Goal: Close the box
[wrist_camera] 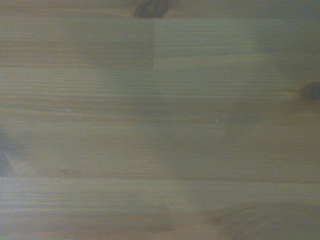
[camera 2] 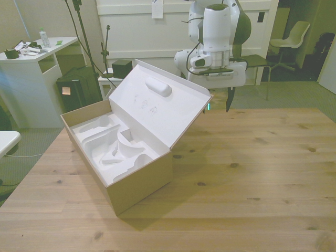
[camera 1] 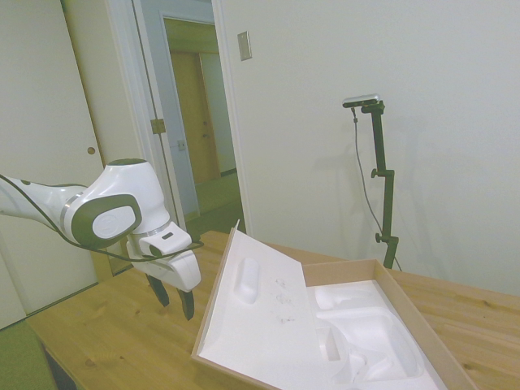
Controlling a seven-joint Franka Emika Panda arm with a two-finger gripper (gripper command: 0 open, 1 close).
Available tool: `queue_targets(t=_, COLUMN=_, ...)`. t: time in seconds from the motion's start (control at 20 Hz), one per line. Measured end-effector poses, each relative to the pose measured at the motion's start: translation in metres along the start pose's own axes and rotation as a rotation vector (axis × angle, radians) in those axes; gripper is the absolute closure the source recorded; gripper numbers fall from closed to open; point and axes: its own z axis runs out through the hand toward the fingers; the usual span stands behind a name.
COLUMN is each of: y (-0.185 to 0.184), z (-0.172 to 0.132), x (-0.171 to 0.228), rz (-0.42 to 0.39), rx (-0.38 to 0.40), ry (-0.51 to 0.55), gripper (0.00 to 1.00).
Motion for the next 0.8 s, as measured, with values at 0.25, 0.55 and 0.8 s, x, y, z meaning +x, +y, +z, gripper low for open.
queue_targets(t=0.25, y=0.003, z=0.005, x=0.000, rz=0.004, rx=-0.004, ry=-0.005, gripper=0.00)
queue_targets(t=0.55, y=0.025, z=-0.036, x=0.032, rz=0.091, rx=0.067, ry=0.048, gripper=0.00)
queue_targets(t=0.8, y=0.069, z=-0.095, x=0.089, rz=0.189, rx=0.128, ry=0.071, gripper=0.00)
